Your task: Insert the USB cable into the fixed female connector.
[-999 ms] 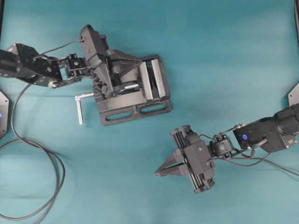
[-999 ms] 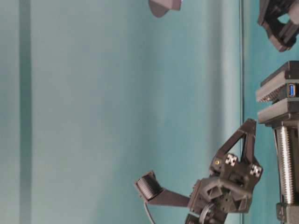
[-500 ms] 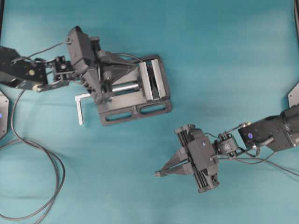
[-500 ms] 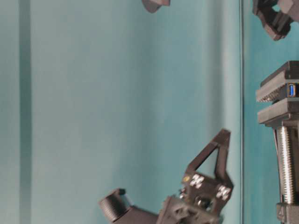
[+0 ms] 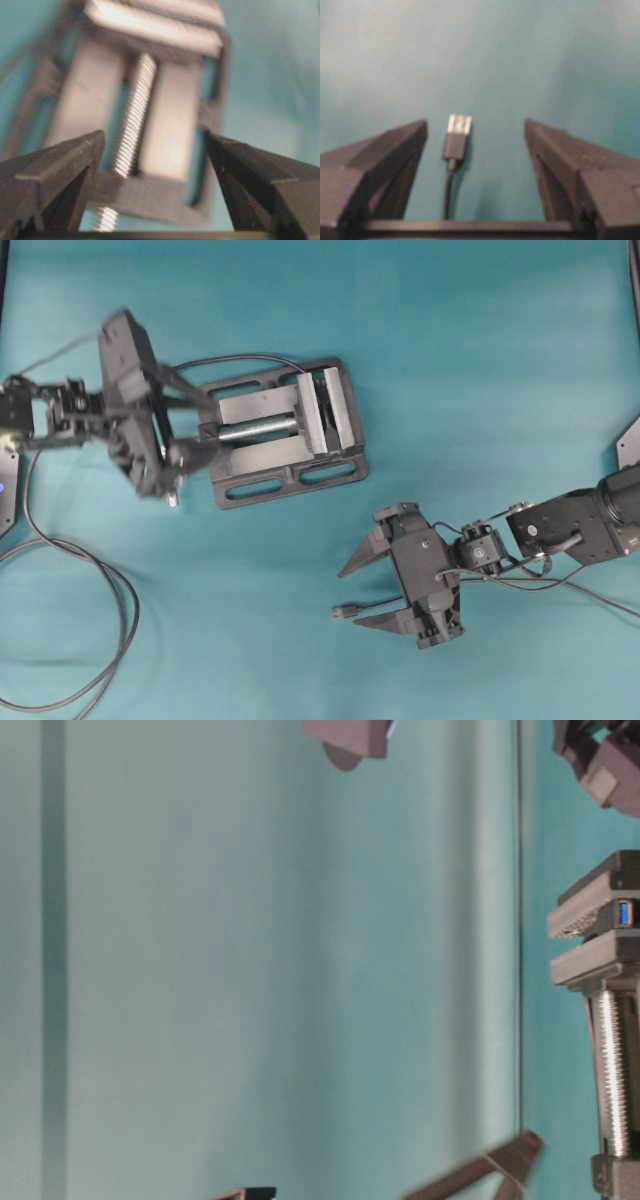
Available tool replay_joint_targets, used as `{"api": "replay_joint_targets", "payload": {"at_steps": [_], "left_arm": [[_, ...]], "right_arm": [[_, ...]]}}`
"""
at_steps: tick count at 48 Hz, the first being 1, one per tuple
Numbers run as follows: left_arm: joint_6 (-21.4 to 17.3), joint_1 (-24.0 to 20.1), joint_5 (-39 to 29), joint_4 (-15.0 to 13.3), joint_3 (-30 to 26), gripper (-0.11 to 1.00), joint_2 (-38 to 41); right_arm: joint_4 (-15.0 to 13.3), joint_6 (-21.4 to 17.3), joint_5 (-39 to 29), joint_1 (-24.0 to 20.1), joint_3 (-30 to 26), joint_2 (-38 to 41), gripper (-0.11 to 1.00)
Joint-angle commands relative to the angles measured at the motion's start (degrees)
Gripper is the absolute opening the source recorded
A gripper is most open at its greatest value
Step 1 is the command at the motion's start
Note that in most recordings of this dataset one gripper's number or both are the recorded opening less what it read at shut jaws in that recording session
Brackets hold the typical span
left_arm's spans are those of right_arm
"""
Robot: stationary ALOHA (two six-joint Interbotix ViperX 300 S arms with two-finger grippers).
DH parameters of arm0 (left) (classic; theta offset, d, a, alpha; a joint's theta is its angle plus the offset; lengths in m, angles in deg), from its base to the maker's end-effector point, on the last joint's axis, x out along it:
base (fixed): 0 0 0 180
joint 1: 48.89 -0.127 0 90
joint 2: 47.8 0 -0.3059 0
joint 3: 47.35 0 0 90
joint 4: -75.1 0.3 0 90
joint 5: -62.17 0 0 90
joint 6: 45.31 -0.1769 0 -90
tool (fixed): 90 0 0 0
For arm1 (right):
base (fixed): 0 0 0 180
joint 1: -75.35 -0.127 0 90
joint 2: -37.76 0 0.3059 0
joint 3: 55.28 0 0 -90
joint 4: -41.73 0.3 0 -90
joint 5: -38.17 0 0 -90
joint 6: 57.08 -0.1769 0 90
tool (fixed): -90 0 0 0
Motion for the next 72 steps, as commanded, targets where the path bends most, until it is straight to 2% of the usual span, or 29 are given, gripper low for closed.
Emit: {"api": "replay_joint_targets", "payload": {"at_steps": [1, 8, 14, 20, 26, 31, 38, 44, 54, 58, 66, 72], "left_arm": [[0.44, 3.08, 1.14, 1.41, -0.62, 0.99, -0.7], [0.26, 4.57, 6.5, 1.49, 0.88, 0.99, -2.2], [0.35, 5.1, 10.02, 1.49, 6.5, 0.99, -7.65], [0.44, 5.19, 9.93, 1.49, 12.22, 0.99, -15.47], [0.18, 5.19, 4.48, 1.49, 16.44, 0.99, -25.66], [-0.09, 5.1, -5.19, 1.49, 18.37, 0.99, -35.16], [-0.18, 4.83, -18.72, 1.76, 18.63, 0.99, -45.97], [0.35, 4.57, -24.08, 1.76, 18.81, 0.99, -51.86], [0.26, 3.87, -22.41, 1.76, 19.95, 0.99, -52.29], [0.26, 3.78, -21.62, 1.76, 20.57, 0.99, -52.29], [0.35, 3.87, -21.01, 1.76, 21.01, 0.99, -52.29], [0.26, 3.78, -21.01, 1.76, 21.01, 0.99, -52.29]], "right_arm": [[0.35, 0.18, -0.09, 0.0, -1.14, -1.76, 0.77], [0.35, 0.26, -0.09, 0.09, -1.05, -0.79, 0.76], [0.44, 0.26, -0.09, -0.09, -0.97, -0.44, 0.75], [0.44, 0.18, 0.0, -0.18, -1.05, -0.26, 0.74], [0.35, 0.18, 0.0, -0.18, -1.05, 0.62, 0.74], [0.35, 0.18, 0.09, -0.18, -1.14, 1.67, 0.74], [0.44, 0.18, 0.79, -0.26, -1.49, 2.9, 0.74], [0.44, 0.0, 1.05, -0.35, -2.37, 3.96, 0.74], [0.44, -0.26, 0.88, -0.7, -3.6, 5.01, 0.73], [0.7, -0.35, 0.88, -0.79, -3.34, 5.1, 0.7], [3.16, -0.79, 0.97, -0.79, -2.02, 5.1, 0.57], [4.66, -0.79, 1.05, -1.32, -1.58, 5.19, 0.57]]}}
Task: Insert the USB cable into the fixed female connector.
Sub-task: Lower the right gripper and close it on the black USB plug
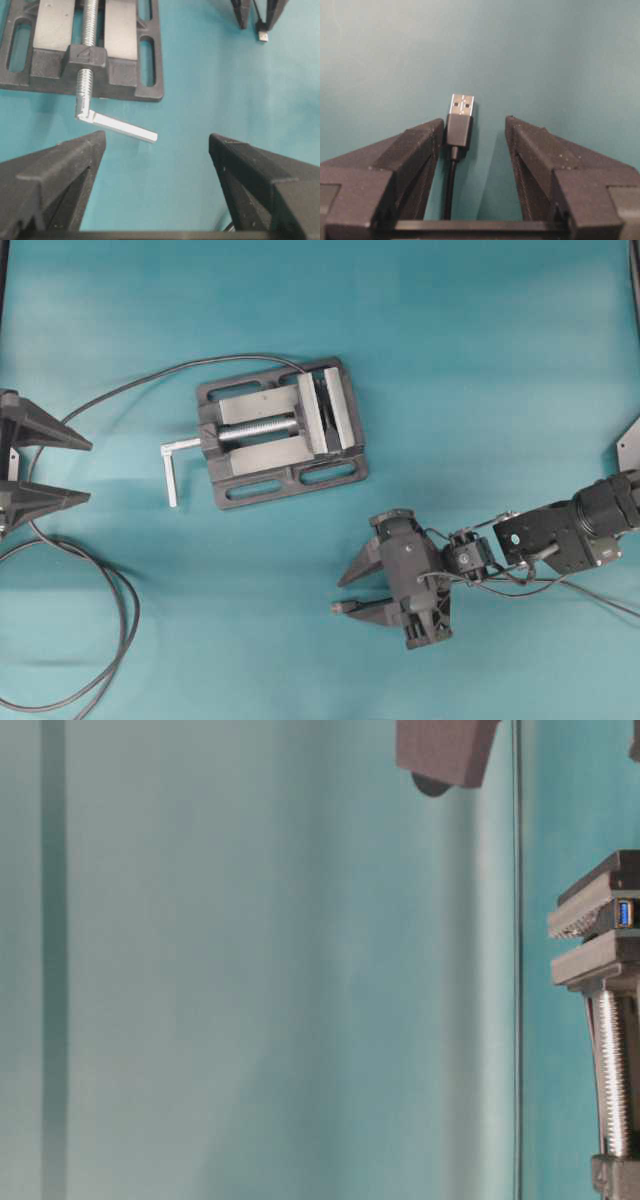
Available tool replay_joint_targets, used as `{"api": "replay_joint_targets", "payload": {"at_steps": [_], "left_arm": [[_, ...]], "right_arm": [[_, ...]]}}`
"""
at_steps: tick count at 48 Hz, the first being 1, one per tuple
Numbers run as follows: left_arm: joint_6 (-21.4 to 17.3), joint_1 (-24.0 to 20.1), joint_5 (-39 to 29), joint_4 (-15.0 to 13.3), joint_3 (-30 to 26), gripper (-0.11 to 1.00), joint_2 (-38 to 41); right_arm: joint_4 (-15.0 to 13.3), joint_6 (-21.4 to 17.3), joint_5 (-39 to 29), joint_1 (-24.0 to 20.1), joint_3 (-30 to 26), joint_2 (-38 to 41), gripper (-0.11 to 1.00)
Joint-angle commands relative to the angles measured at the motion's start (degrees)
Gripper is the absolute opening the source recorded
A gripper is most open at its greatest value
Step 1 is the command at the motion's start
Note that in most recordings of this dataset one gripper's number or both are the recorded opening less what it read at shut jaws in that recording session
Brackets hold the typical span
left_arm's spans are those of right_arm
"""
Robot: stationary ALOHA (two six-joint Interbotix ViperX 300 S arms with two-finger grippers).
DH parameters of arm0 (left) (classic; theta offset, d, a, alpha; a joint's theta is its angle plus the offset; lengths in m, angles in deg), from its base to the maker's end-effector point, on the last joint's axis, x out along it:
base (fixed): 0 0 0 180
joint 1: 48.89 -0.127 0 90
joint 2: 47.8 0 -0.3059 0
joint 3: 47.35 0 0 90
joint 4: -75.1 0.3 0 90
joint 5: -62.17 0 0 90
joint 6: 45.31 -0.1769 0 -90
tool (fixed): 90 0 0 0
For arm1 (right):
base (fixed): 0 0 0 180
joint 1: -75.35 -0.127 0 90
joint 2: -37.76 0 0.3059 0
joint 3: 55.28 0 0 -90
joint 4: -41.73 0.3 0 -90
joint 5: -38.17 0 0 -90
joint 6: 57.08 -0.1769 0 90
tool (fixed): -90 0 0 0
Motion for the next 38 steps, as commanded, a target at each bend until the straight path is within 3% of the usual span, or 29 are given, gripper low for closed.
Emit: {"api": "replay_joint_targets", "payload": {"at_steps": [1, 12, 24, 38], "left_arm": [[0.26, -0.26, 0.53, 0.26, -0.7, 0.99, 0.44], [0.26, -0.62, 0.53, 0.26, -0.7, 0.99, 0.44], [0.26, -0.62, 0.53, 0.26, -1.23, 0.99, 0.53], [0.26, -0.62, 0.44, 0.26, -1.32, 0.99, 0.44]], "right_arm": [[1.14, -0.09, 0.35, -0.7, -0.09, -0.7, 0.57], [4.57, -0.7, 0.62, -4.57, -0.97, 2.11, 0.57], [10.55, -0.79, 4.48, -7.56, -0.18, 3.25, 0.55], [11.07, -0.7, 5.27, -8.79, 1.76, 3.25, 0.35]]}}
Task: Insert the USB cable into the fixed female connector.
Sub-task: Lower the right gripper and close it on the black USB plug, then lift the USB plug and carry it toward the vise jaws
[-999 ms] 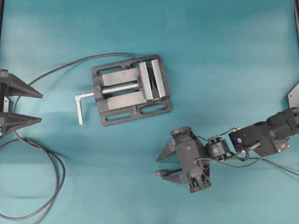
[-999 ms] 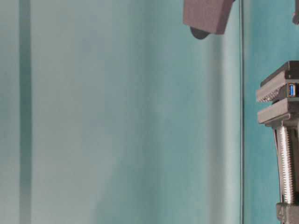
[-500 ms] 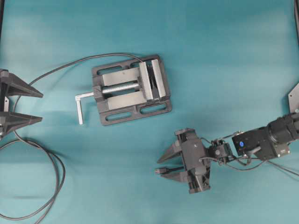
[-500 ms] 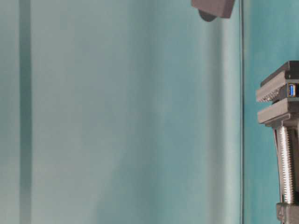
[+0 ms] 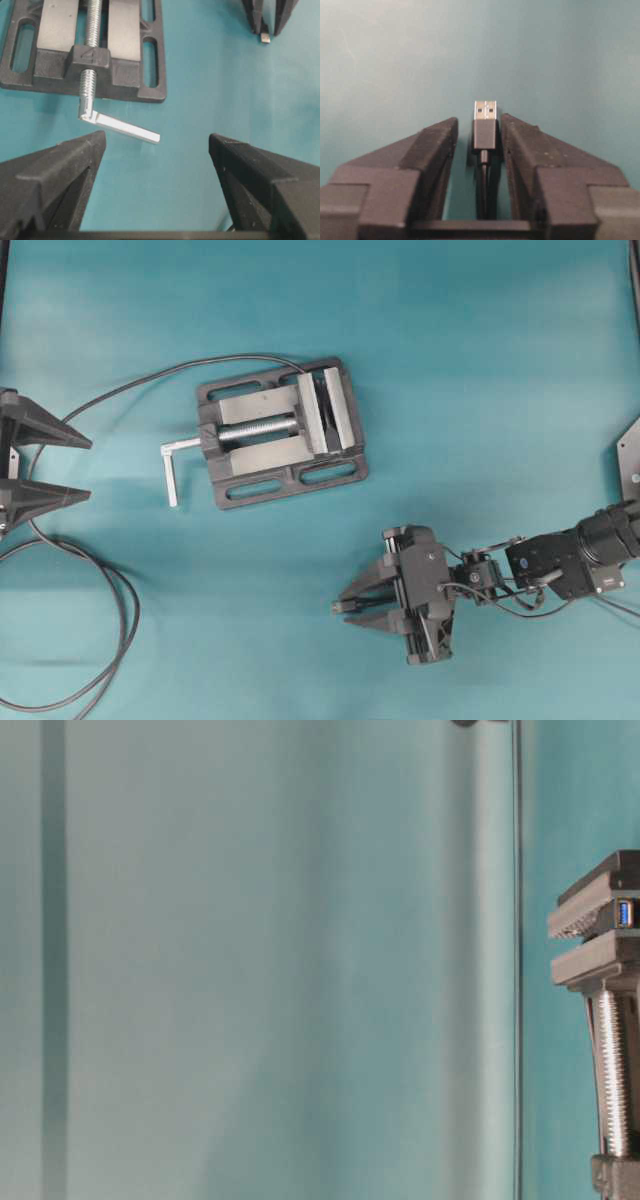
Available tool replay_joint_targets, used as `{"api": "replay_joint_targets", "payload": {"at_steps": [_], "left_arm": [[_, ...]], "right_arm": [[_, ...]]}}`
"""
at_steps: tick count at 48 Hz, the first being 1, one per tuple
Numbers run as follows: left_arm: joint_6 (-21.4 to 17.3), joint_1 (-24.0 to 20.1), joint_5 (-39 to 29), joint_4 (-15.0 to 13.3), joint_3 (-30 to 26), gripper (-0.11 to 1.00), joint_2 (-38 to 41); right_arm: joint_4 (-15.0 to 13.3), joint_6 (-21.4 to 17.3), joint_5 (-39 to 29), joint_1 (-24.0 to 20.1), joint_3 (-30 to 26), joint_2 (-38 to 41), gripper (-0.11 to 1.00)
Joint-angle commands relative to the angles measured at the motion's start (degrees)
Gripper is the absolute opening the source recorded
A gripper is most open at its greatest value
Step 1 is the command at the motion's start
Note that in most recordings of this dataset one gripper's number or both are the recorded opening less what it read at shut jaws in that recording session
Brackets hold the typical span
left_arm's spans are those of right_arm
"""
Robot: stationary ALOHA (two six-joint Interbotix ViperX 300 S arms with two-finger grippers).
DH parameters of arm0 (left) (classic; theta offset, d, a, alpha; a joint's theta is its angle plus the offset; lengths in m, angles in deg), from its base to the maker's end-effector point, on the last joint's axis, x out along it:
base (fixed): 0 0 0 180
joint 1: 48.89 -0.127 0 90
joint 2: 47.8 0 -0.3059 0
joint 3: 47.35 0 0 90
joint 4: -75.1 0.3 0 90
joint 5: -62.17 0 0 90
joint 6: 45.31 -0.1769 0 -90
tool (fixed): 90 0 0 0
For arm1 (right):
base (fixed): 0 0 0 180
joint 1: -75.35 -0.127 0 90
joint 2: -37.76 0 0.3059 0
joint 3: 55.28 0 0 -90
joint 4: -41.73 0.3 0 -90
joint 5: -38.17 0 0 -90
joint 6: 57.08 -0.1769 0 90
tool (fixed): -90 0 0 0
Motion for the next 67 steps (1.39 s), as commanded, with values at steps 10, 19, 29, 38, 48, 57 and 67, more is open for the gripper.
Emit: {"api": "replay_joint_targets", "payload": {"at_steps": [10, 19, 29, 38, 48, 57, 67], "left_arm": [[0.26, -0.18, 0.35, 0.26, -1.49, 0.99, 0.44], [0.26, -0.09, 0.18, 0.26, -1.49, 0.99, 0.44], [0.26, -0.09, 0.09, 0.26, -1.49, 0.99, 0.44], [0.26, -0.09, 0.09, 0.26, -1.41, 0.99, 0.53], [0.26, -0.18, 0.35, 0.26, -1.23, 0.99, 0.44], [0.35, -0.09, 0.44, 0.26, -1.14, 0.99, 0.44], [0.35, -0.18, 0.44, 0.18, -1.14, 0.99, 0.44]], "right_arm": [[-0.09, -0.26, -0.53, -2.64, 1.14, -0.26, 0.27], [-0.09, -0.09, -0.7, -2.72, 1.23, 0.18, 0.23], [-0.09, -0.09, -0.44, -2.72, 1.05, 0.44, 0.23], [0.7, -0.26, 0.18, -2.72, 0.44, -1.05, 0.23], [8.53, 0.0, 0.35, -2.72, 1.14, -3.78, 0.23], [19.6, 2.29, 0.7, -3.43, 1.05, -4.57, 0.23], [35.33, 12.3, 1.32, -4.57, -0.88, -4.57, 0.21]]}}
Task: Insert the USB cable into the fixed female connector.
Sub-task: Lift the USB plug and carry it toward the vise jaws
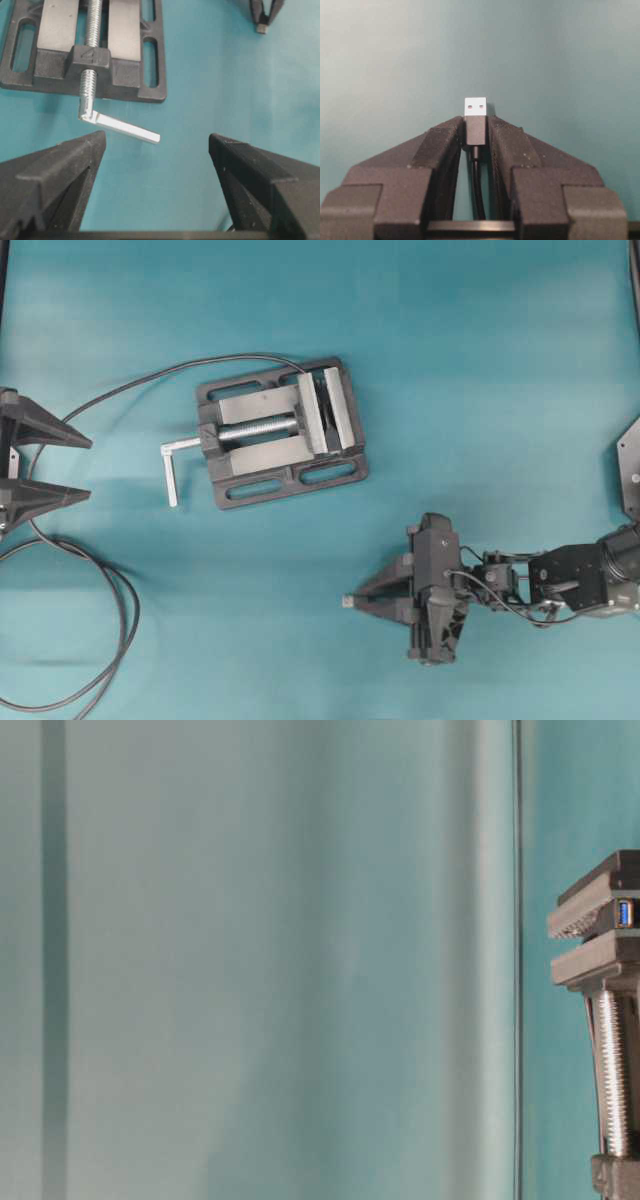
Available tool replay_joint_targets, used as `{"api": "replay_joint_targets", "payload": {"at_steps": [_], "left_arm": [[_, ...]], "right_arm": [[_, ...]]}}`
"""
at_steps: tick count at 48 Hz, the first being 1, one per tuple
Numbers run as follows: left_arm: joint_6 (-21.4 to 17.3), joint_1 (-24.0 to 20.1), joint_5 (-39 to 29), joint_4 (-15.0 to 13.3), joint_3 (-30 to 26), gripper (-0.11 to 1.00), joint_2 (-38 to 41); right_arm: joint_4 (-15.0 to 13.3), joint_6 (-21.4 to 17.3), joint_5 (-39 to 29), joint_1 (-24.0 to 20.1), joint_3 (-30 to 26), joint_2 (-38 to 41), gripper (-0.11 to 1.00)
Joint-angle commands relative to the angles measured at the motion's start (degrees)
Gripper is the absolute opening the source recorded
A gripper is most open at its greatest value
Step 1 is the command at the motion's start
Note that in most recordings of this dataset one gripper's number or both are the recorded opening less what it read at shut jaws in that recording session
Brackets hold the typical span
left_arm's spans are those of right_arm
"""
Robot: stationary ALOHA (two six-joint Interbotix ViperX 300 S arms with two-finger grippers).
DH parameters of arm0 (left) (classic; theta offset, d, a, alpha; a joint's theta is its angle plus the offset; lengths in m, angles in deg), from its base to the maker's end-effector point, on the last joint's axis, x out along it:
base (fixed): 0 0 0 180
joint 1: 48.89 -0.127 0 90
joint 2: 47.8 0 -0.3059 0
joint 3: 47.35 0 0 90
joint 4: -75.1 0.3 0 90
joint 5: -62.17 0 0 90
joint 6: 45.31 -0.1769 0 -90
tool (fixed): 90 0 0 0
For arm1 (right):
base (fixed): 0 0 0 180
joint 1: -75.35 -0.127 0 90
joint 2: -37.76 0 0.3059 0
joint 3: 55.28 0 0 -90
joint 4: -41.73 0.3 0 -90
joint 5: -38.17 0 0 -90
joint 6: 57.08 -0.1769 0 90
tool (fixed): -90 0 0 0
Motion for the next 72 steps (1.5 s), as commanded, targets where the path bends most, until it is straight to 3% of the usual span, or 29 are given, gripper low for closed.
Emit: {"api": "replay_joint_targets", "payload": {"at_steps": [1, 7, 14, 28, 39, 46, 56, 63, 72], "left_arm": [[0.35, -0.09, 0.53, 0.26, -1.14, 0.99, 0.44], [0.35, -0.09, 0.53, 0.26, -1.05, 0.99, 0.44], [0.44, -0.18, 0.79, 0.26, -1.05, 0.99, 0.44], [0.44, -0.09, 1.67, 0.26, -1.05, 0.99, 0.44], [0.62, -0.18, 2.02, 0.26, -0.97, 0.99, 0.44], [0.62, -0.09, 2.11, 0.26, -0.97, 0.99, 0.44], [0.62, -0.09, 2.2, 0.18, -0.97, 0.99, 0.44], [0.62, -0.18, 2.11, 0.18, -0.97, 0.99, 0.44], [0.62, -0.09, 2.11, 0.18, -0.97, 0.99, 0.44]], "right_arm": [[7.12, 3.43, 0.88, -0.18, -1.32, -1.49, 0.21], [15.73, 8.17, 3.43, -0.44, -2.46, -1.41, 0.21], [23.73, 11.51, 8.17, -0.44, -4.39, -0.18, 0.21], [36.47, 18.19, 14.94, -0.62, -11.78, 4.22, 0.21], [48.16, 27.25, 22.06, -1.05, -18.19, 6.86, 0.21], [53.17, 30.15, 26.54, -1.41, -20.83, 7.38, 0.21], [59.68, 30.32, 33.57, -2.29, -24.17, 8.44, 0.21], [62.05, 30.32, 36.56, -2.55, -27.25, 10.63, 0.21], [62.31, 30.41, 39.29, -2.46, -30.41, 13.27, 0.21]]}}
